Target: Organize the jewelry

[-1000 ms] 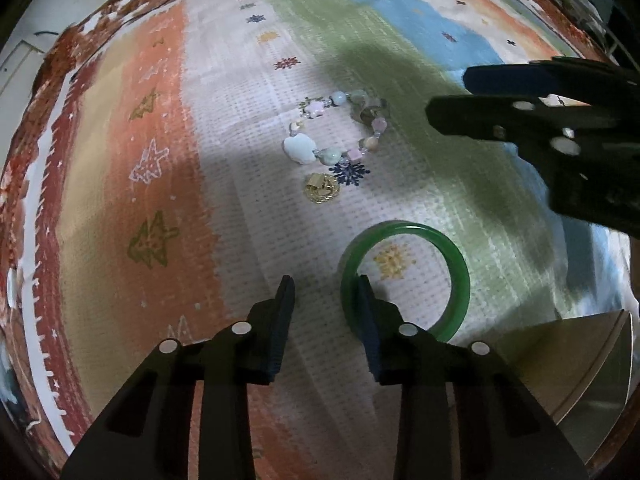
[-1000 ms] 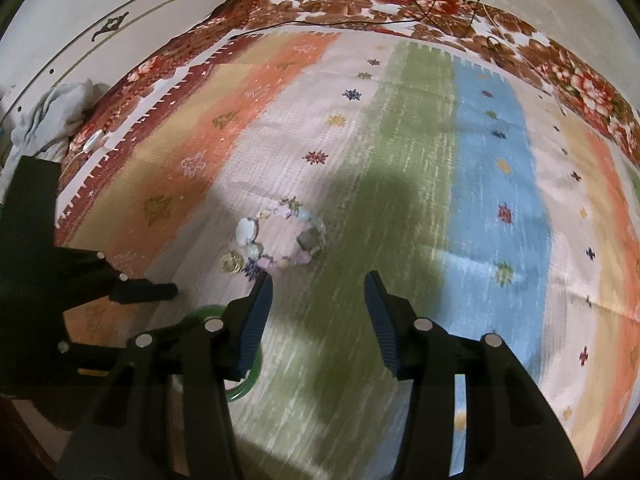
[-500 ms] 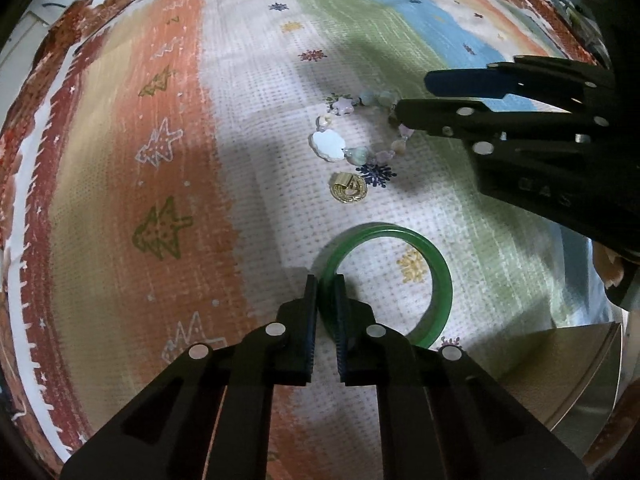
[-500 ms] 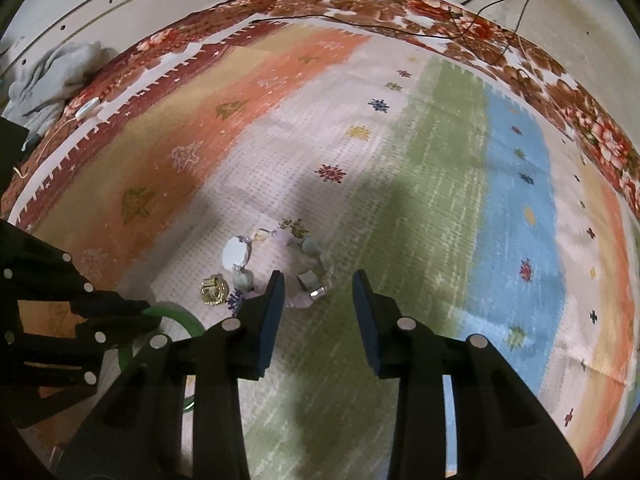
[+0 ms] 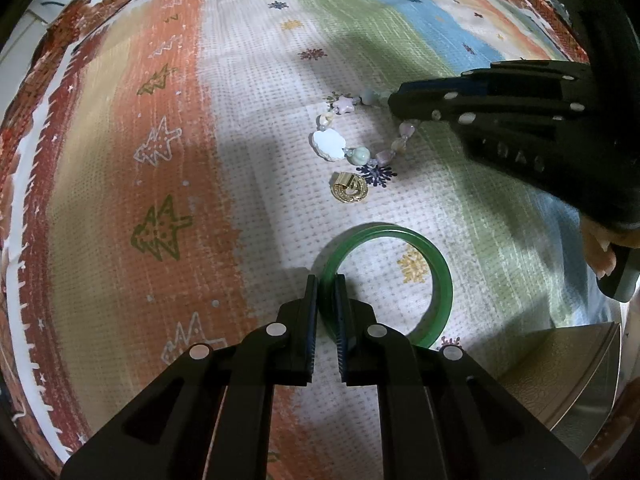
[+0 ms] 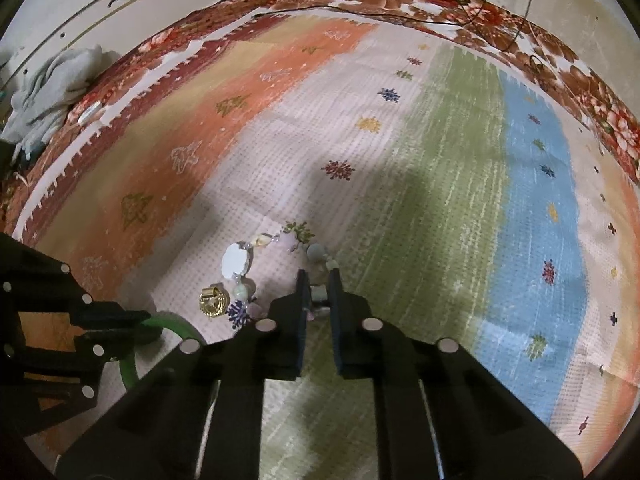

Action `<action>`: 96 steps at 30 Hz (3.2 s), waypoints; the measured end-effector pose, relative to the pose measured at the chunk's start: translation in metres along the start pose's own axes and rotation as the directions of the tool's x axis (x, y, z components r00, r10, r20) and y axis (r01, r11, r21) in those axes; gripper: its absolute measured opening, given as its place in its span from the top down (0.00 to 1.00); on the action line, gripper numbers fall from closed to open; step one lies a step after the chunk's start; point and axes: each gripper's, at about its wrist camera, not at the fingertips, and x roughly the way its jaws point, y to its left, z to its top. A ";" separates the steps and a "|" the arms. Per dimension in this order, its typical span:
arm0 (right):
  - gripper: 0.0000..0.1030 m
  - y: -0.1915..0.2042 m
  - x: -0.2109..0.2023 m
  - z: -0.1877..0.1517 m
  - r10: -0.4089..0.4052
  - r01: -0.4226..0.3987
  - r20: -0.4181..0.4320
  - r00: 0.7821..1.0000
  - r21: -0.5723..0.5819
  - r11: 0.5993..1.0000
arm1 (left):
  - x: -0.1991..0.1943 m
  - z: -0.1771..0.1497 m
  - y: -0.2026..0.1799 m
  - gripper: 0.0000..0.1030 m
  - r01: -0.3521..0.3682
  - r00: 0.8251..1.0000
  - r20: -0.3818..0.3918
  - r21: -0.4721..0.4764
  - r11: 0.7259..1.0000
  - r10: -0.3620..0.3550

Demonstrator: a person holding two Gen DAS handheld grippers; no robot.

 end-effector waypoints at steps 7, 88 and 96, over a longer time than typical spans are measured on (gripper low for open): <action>0.90 -0.016 -0.020 0.006 0.072 -0.077 0.046 0.996 0.105 0.991 | 0.000 0.000 0.000 0.92 -0.001 1.000 0.000 0.001 1.000 0.001; 0.90 -0.030 -0.020 -0.002 0.104 -0.107 0.028 0.994 0.173 0.979 | 0.002 -0.001 -0.010 0.91 -0.010 1.000 0.001 0.014 1.000 0.010; 0.90 -0.026 -0.032 -0.008 0.085 -0.090 0.038 0.996 0.166 0.982 | 0.001 -0.002 -0.009 0.93 -0.004 1.000 0.012 0.000 1.000 0.004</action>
